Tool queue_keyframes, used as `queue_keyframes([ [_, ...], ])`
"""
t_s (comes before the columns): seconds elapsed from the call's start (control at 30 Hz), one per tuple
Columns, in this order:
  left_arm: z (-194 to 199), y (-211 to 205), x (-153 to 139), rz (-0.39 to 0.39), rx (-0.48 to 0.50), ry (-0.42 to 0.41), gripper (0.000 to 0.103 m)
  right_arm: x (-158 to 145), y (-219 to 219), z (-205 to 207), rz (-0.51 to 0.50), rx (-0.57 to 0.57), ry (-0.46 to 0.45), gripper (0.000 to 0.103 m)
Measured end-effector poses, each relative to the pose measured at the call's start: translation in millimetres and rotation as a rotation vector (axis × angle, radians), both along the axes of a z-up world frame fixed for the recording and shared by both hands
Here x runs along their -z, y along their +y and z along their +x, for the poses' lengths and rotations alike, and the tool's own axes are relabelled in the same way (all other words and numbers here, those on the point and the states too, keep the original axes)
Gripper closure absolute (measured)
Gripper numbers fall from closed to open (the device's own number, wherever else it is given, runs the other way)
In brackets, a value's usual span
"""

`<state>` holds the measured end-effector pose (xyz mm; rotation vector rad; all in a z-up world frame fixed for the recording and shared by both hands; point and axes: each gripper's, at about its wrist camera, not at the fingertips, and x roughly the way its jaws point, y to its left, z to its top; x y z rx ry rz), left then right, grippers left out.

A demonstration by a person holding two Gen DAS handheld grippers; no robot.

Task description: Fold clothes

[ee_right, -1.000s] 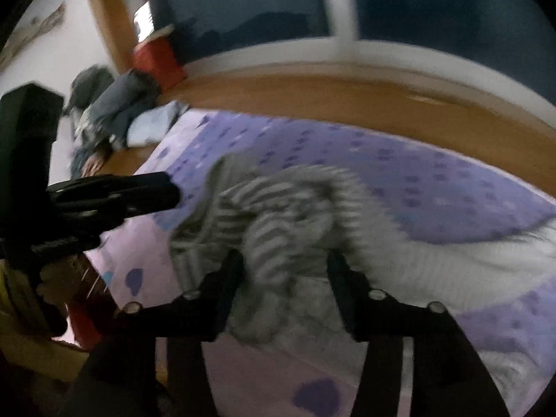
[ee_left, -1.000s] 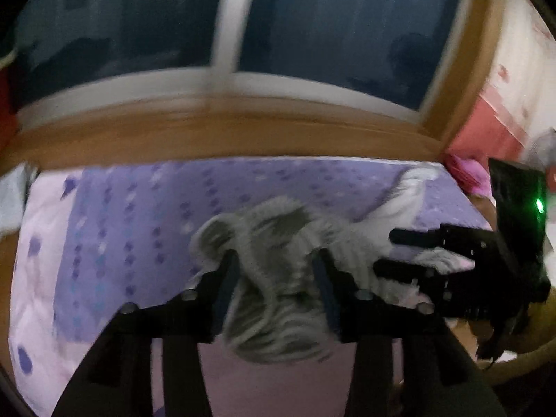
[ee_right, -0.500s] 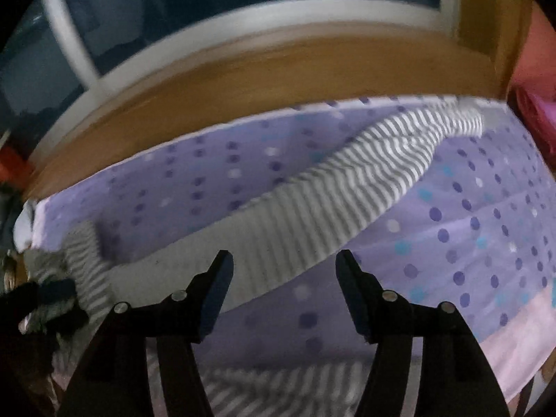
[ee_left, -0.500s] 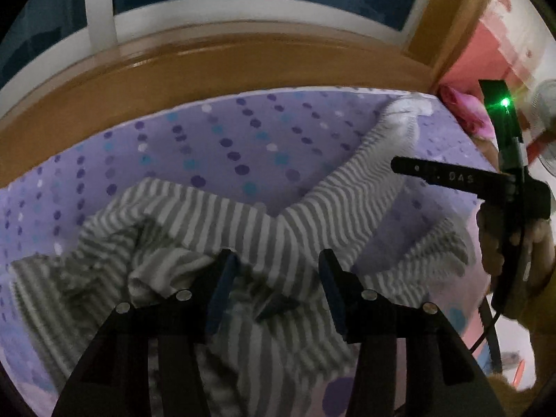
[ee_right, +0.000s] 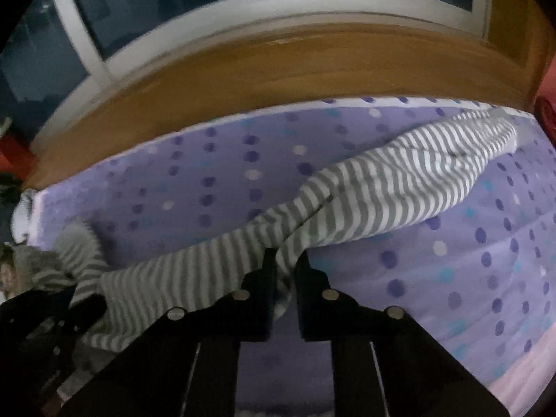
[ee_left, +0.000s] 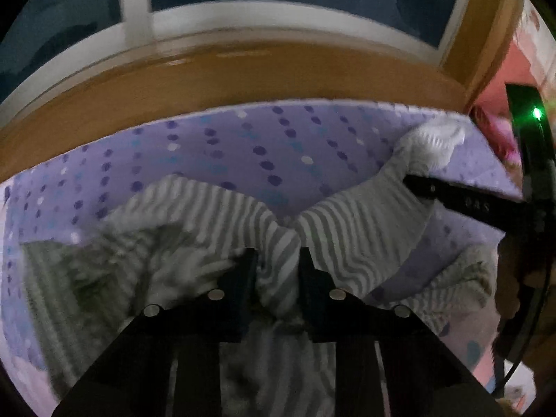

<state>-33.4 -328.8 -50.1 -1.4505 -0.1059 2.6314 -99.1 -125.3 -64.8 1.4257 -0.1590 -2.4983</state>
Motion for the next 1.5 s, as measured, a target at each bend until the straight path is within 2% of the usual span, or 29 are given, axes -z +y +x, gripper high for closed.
queue_keyframes([
  [0.1,14,-16,-15,0.003,-0.027,0.036,0.08,-13,-17,10,-0.154,-0.074,-0.015,0.095],
  [0.23,33,-37,-37,-0.003,-0.081,0.105,0.08,-30,-62,24,-0.304,-0.212,-0.042,0.095],
  [0.37,54,-67,-56,-0.046,-0.147,0.16,0.08,-44,-107,49,-0.361,-0.342,-0.053,0.095],
  [0.5,69,-101,-59,-0.025,-0.218,0.167,0.08,-54,-148,65,-0.397,-0.441,-0.045,0.095],
  [0.57,74,-118,-48,0.011,-0.255,0.124,0.08,-58,-159,73,-0.374,-0.466,-0.028,0.095],
  [0.67,81,-138,-30,0.067,-0.308,0.051,0.08,-45,-164,74,-0.261,-0.445,-0.008,0.095],
  [0.77,91,-149,-17,0.127,-0.326,0.013,0.079,-30,-165,74,-0.026,-0.389,0.04,0.094],
  [0.83,97,-154,-11,0.167,-0.303,0.005,0.072,-26,-162,76,0.033,-0.389,0.042,0.092],
  [0.93,105,-161,-7,0.21,-0.276,0.006,0.064,-30,-151,79,0.031,-0.412,0.019,0.079],
  [1.0,111,-166,-4,0.23,-0.267,0.008,0.059,-43,-147,83,0.058,-0.399,0.054,0.063],
  [1.1,118,-171,1,0.267,-0.265,0.007,0.055,-71,-146,94,0.077,-0.397,0.128,0.046],
  [1.2,123,-172,4,0.345,-0.255,0.008,0.054,-94,-160,102,0.06,-0.432,0.19,0.039],
  [1.27,120,-170,7,0.376,-0.25,0.005,0.053,-98,-175,103,0.025,-0.483,0.189,0.037],
  [1.3,118,-169,9,0.391,-0.247,0.003,0.052,-95,-185,102,0.011,-0.508,0.175,0.037],
  [1.4,107,-161,20,0.353,-0.219,-0.029,0.052,-79,-215,93,-0.011,-0.553,0.121,0.037],
  [1.5,97,-154,36,0.352,-0.181,-0.102,0.052,-54,-247,82,0.004,-0.57,0.053,0.037],
])
